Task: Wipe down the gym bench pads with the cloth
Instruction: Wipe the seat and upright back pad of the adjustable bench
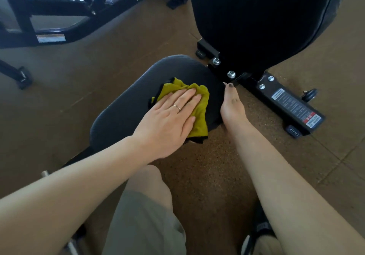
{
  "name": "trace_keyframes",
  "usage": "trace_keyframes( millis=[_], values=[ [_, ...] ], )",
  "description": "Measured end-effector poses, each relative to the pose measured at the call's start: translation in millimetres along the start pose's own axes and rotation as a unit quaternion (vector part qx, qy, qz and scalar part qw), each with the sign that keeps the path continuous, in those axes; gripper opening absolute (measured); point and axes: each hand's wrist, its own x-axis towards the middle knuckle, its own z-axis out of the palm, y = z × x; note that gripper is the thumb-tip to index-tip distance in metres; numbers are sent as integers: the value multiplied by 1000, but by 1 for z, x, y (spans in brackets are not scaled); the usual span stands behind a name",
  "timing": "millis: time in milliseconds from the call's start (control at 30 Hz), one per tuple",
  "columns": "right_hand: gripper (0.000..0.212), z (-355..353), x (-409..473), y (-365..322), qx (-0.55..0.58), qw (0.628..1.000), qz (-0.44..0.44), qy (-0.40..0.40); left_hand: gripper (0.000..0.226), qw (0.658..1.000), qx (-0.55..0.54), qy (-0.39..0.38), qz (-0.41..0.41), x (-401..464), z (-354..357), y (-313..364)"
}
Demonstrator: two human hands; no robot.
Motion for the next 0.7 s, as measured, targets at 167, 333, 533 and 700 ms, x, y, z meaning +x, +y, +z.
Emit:
trace_keyframes(
  millis=[167,333,533,700],
  values=[
    [79,5,-2,-3,13,1000,-4,11,56,998,0,25,-53,74,7,2],
    [52,-6,-14,-8,109,991,75,-27,61,998,-14,10,-67,58,6,25],
    [50,-14,-12,-4,193,972,118,-64,61,1000,-14,-3,-6,25,7,34],
    [61,-26,-5,11,276,946,142,-94,51,999,4,39,-21,70,11,40]
  ],
)
